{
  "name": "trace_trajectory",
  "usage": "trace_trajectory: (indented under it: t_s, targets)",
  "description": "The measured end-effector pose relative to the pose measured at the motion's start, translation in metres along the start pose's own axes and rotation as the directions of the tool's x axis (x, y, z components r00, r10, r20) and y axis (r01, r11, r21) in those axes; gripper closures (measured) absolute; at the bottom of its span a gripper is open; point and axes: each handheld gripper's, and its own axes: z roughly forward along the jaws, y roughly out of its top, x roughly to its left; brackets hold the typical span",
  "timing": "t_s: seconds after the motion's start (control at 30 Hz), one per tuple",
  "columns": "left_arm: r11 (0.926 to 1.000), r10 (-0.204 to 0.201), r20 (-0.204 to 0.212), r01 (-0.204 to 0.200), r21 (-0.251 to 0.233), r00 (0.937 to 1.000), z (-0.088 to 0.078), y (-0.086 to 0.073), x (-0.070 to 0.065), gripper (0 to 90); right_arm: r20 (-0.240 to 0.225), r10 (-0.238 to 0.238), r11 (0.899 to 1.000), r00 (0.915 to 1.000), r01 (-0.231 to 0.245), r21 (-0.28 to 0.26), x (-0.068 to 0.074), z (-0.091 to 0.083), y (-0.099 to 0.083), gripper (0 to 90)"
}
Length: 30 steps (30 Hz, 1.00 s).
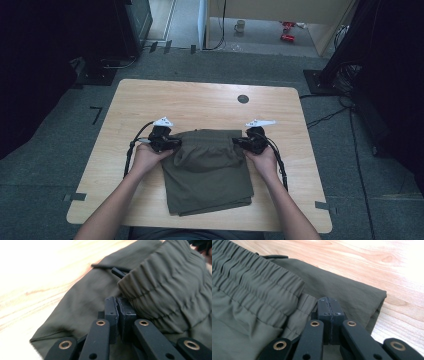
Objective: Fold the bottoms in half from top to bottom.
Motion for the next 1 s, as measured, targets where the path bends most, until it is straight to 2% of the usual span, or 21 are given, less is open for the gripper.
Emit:
trace_trajectory:
  t_s: [0.13, 0.33, 0.77, 1.0]
  targets:
    - [0.999, 0.037, 0.022, -0.037, -0.024, 0.9991, -0.008, 0.001, -0.009, 85.8, -0.015, -0.013, 1.0, 0.9998, 0.013, -0.013, 0.005, -0.009, -0.002, 89.8]
    - [0.9979, 0.062, 0.067, -0.06, -0.022, 0.9959, -0.015, -0.005, -0.023, 84.2, -0.027, -0.053, 0.999, 0.9983, 0.053, -0.006, 0.011, -0.022, -0.011, 89.1]
    - [0.9931, 0.117, 0.096, -0.117, -0.004, 0.9884, -0.029, -0.021, -0.053, 80.4, -0.058, -0.117, 0.993, 0.9914, 0.116, -0.021, 0.032, -0.047, -0.027, 85.9]
    - [0.9895, 0.142, 0.12, -0.144, 0.008, 0.9825, -0.033, -0.032, -0.07, 79.0, -0.038, -0.114, 0.992, 0.9927, 0.112, -0.052, 0.029, -0.057, -0.028, 84.8]
